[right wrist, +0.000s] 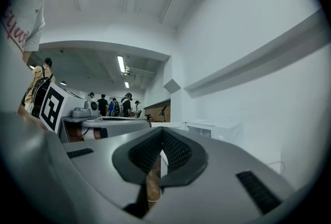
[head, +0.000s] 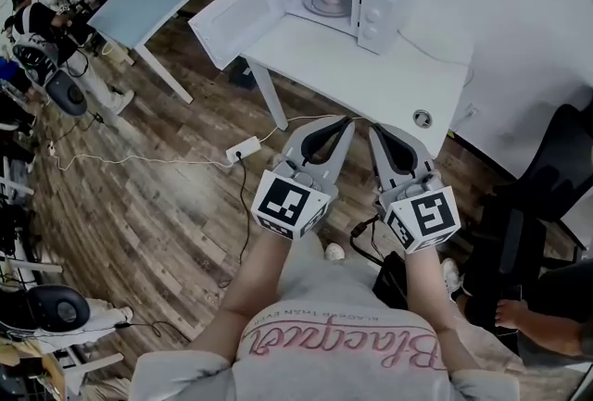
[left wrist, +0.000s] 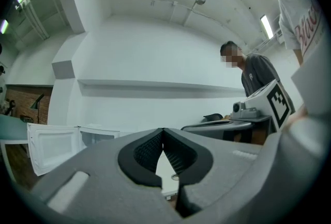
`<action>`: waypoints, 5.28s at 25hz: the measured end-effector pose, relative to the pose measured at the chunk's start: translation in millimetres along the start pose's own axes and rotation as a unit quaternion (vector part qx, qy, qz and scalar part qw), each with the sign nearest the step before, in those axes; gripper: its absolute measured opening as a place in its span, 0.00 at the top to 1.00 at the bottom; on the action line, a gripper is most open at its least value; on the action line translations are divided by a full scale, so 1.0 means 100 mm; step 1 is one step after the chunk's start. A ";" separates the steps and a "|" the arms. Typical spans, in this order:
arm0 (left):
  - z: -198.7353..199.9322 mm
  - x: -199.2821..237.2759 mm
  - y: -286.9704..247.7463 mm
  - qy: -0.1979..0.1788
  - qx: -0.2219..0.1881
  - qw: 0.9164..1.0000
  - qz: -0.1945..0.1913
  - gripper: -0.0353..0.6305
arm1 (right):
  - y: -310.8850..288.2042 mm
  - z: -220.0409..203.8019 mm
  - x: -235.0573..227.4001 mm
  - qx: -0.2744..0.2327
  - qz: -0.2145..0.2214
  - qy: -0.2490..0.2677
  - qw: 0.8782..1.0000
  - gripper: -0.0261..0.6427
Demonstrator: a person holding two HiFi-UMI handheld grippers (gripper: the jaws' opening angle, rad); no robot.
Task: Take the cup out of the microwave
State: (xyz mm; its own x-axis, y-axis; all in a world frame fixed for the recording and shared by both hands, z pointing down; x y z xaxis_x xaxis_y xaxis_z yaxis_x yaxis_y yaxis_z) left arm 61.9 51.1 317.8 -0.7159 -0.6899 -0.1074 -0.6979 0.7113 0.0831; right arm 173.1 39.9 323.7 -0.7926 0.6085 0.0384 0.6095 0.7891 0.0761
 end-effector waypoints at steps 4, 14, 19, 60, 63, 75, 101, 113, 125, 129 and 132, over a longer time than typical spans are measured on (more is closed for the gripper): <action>-0.02 0.11 0.06 0.000 0.003 1.000 0.018 0.94 | -0.09 0.00 0.04 -0.006 0.014 -0.005 1.000 0.94; -0.04 0.45 -0.01 0.005 -0.007 1.000 0.022 0.94 | -0.41 -0.02 0.05 -0.007 0.018 -0.013 1.000 0.94; -0.07 0.69 -0.11 0.003 -0.011 1.000 0.014 0.94 | -0.63 -0.04 0.00 -0.009 0.007 -0.011 1.000 0.94; -0.55 3.16 -0.67 0.036 0.000 0.997 -0.070 0.94 | -3.02 -0.36 -0.02 0.024 -0.073 -0.015 0.997 0.94; -0.58 3.30 -0.69 0.037 0.000 0.996 -0.077 0.94 | -3.16 -0.38 -0.02 0.023 -0.079 -0.018 0.996 0.94; -0.69 3.69 -0.77 0.050 -0.006 0.994 -0.092 0.94 | -3.48 -0.41 -0.06 0.033 -0.108 -0.009 0.994 0.94; -0.85 3.77 -1.75 0.042 0.019 0.995 -0.085 0.94 | -3.61 -0.55 -1.09 0.053 -0.130 -0.015 0.990 0.94; -1.09 3.70 -1.89 0.072 0.034 0.996 -0.033 0.69 | -3.65 -0.75 -1.28 0.065 -0.067 -0.019 0.995 0.94; -1.29 3.85 -1.88 0.056 0.051 0.997 -0.010 0.62 | -3.80 -0.81 -1.26 0.056 -0.039 -0.027 0.997 0.94; -1.42 3.97 -1.98 0.059 0.060 0.996 -0.011 0.62 | -3.88 -0.89 -1.27 0.061 -0.031 -0.040 0.997 0.94; -1.54 4.08 -2.04 0.066 0.066 0.996 -0.008 0.62 | -3.92 -0.95 -1.29 0.069 -0.035 -0.039 0.996 0.94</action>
State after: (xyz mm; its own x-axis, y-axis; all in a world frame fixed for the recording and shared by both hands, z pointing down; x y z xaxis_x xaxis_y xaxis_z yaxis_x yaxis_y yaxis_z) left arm -90.2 -396.0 409.4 -0.7073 -0.7065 0.0243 -0.7067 0.7058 -0.0500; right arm 34.7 -356.1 383.2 -0.8330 0.5517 -0.0409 0.5533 0.8307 -0.0614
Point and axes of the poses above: the fingertips, and each gripper's own axes: y backward along the fingers, x to its left, z out of its top, the point moved 6 cm from there along y, backward along the fingers, and after that the axes turned 11 degrees about -z, right-handed, at the moved point
